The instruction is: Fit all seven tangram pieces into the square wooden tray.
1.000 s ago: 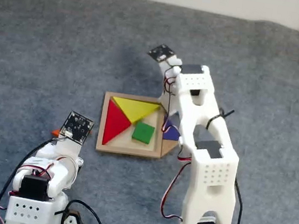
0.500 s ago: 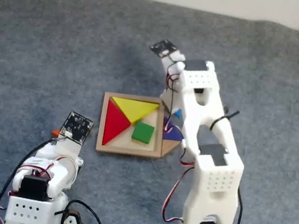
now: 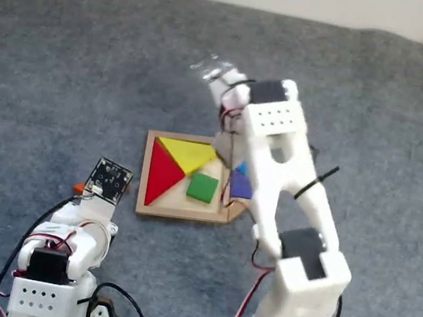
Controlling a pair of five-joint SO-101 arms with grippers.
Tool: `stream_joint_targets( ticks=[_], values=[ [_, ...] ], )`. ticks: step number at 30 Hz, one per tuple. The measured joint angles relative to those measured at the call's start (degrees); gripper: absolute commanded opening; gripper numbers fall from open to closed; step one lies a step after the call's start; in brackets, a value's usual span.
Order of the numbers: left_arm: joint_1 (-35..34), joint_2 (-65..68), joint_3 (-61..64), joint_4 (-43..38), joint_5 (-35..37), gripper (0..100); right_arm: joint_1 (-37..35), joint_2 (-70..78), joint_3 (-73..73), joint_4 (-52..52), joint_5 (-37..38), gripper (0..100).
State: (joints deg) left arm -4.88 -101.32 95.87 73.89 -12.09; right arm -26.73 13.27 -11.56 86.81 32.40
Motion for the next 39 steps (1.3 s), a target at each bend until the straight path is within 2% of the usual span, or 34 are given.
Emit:
stream_joint_targets(
  ticks=[8,16,20,26,37,39],
  values=[
    [0.0,0.0,0.0,0.0,0.0,3,-9.1,-6.5,9.8,-0.9,0.0,6.0],
    [0.0,0.0,0.0,0.0,0.0,3,-15.6,-6.8,21.8,-12.9,0.0,6.3],
    [0.0,0.0,0.0,0.0,0.0,3,-17.0,-6.8,22.8,-15.7,0.0,7.5],
    [0.0,0.0,0.0,0.0,0.0,3,-18.2,-6.8,23.1,-17.6,0.0,18.4],
    [0.0,0.0,0.0,0.0,0.0,3,-19.5,-6.8,23.1,-18.8,0.0,18.3],
    [0.0,0.0,0.0,0.0,0.0,3,-19.5,-6.8,23.1,-18.8,0.0,15.9]
  ],
)
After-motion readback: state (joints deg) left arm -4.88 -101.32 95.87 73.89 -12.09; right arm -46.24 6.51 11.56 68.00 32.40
